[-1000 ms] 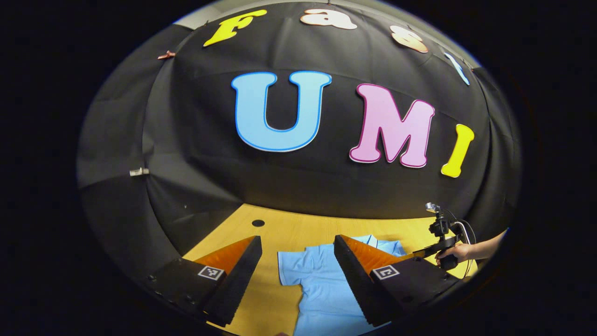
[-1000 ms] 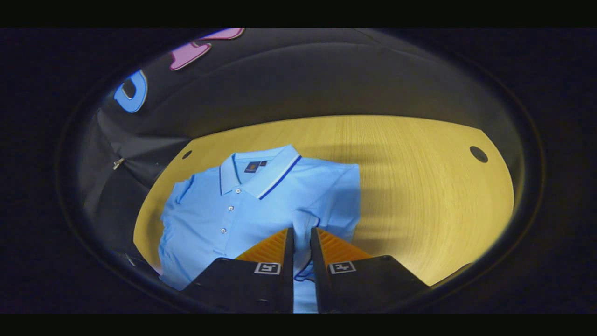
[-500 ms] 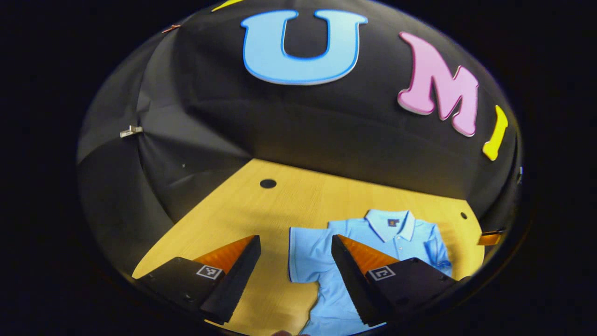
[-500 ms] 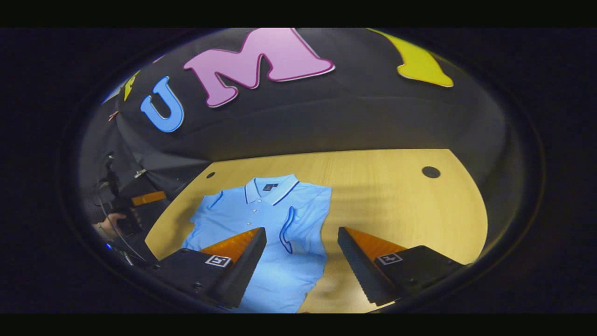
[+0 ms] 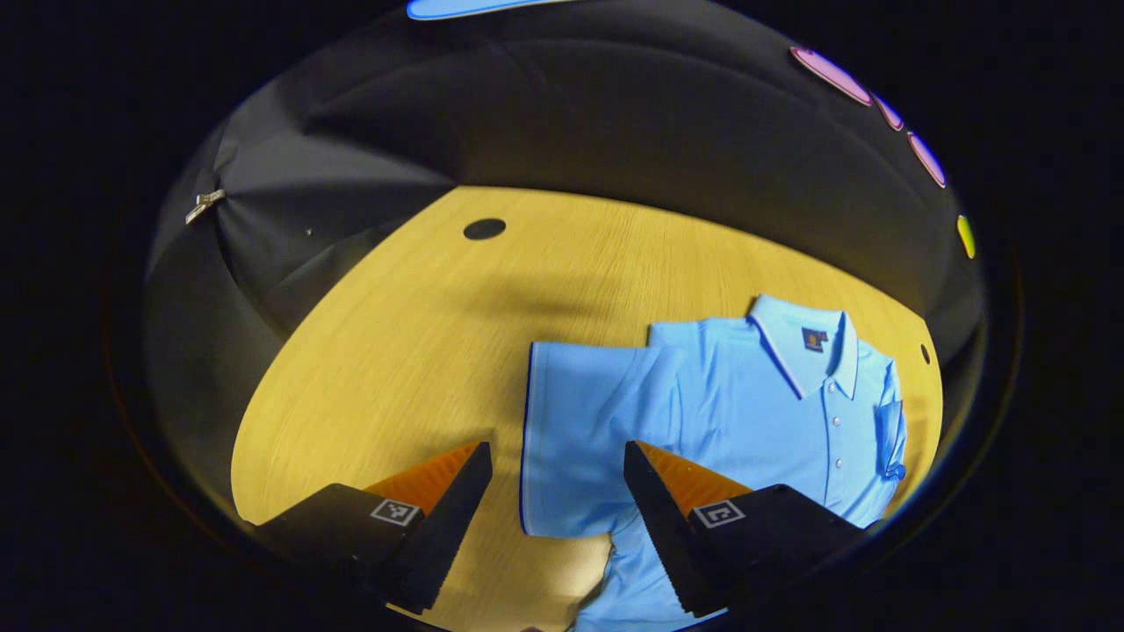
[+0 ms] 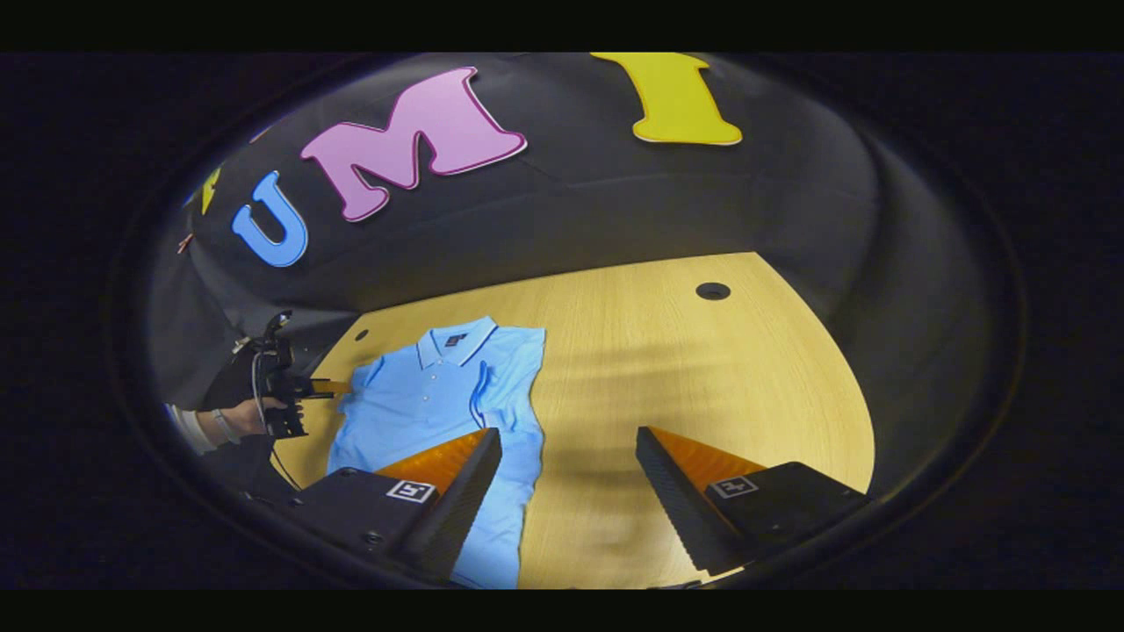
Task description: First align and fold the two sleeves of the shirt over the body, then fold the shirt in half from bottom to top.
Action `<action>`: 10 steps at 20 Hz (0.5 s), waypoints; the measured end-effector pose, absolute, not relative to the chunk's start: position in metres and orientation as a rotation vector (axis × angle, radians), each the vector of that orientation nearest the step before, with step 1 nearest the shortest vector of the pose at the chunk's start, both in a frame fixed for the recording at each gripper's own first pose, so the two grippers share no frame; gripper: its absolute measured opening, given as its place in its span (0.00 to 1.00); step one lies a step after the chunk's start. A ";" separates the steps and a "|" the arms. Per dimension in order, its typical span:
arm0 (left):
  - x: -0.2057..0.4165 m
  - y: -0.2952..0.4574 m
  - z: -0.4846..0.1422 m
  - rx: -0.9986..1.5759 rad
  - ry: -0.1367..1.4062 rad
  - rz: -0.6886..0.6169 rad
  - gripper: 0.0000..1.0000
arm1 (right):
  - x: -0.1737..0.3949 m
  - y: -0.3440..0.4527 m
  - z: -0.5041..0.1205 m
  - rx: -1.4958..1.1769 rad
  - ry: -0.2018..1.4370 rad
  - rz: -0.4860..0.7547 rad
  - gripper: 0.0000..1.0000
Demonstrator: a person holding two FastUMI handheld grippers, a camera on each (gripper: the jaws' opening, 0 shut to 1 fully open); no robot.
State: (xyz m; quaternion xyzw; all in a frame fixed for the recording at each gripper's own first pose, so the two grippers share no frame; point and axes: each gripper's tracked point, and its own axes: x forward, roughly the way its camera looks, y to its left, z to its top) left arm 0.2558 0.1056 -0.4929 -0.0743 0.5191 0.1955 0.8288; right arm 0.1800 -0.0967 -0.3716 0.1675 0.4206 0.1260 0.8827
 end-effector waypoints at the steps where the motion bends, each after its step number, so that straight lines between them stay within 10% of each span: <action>1: 0.251 0.105 -0.505 -0.164 1.149 0.417 0.96 | 0.181 -0.097 -0.373 0.350 0.881 0.258 0.97; 4: 0.262 0.104 -0.504 -0.152 1.093 0.389 0.94 | 0.182 -0.089 -0.376 0.355 0.894 0.264 0.97; 7: 0.271 0.093 -0.500 -0.125 1.085 0.356 0.12 | 0.187 -0.074 -0.379 0.365 0.896 0.308 0.89; 10: 0.278 0.085 -0.491 -0.151 1.046 0.302 0.07 | 0.188 -0.064 -0.376 0.375 0.899 0.319 0.89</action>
